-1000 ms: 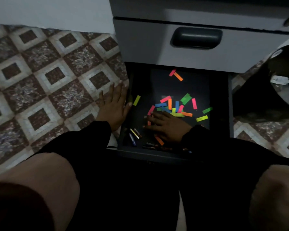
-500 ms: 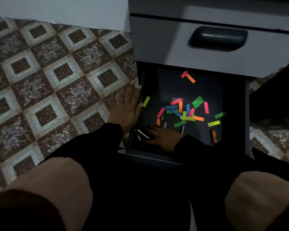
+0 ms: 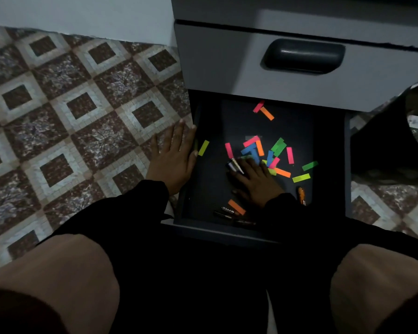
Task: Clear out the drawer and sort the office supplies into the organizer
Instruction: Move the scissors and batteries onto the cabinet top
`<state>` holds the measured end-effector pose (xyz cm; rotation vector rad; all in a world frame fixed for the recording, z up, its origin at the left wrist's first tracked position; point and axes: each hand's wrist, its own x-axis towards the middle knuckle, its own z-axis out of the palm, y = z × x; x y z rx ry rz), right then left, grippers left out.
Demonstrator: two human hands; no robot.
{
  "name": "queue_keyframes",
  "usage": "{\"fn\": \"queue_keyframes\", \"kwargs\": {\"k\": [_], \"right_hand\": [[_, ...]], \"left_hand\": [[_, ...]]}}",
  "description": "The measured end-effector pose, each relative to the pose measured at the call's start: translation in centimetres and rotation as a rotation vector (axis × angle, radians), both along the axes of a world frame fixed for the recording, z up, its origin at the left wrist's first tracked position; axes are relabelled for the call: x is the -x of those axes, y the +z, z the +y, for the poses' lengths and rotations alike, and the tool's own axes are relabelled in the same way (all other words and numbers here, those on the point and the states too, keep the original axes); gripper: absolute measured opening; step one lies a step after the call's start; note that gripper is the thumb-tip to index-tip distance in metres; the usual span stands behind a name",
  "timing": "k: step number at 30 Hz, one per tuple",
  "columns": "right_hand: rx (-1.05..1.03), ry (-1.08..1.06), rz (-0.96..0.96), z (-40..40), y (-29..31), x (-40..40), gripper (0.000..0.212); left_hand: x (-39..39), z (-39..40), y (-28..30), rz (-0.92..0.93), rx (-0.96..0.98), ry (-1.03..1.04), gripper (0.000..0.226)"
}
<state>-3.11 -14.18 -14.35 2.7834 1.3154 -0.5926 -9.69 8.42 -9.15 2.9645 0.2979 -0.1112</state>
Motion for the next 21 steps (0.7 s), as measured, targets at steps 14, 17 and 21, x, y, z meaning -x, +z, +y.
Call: {"fn": "queue_keyframes", "kwargs": {"k": [14,17,21], "right_hand": [[-0.057,0.542,-0.070,-0.3,-0.5,1.8,0.053],[-0.067,0.567,-0.108,0.0,-1.0,1.9,0.051],[-0.160,0.351,-0.145,-0.2,-0.8,1.8,0.045]], "left_hand": [[-0.4,-0.4,0.2,0.015,-0.013,0.026,0.064],[-0.5,-0.4,0.0,0.015,-0.011,0.030,0.064],[-0.5,-0.4,-0.1,0.012,-0.009,0.029,0.072]]}}
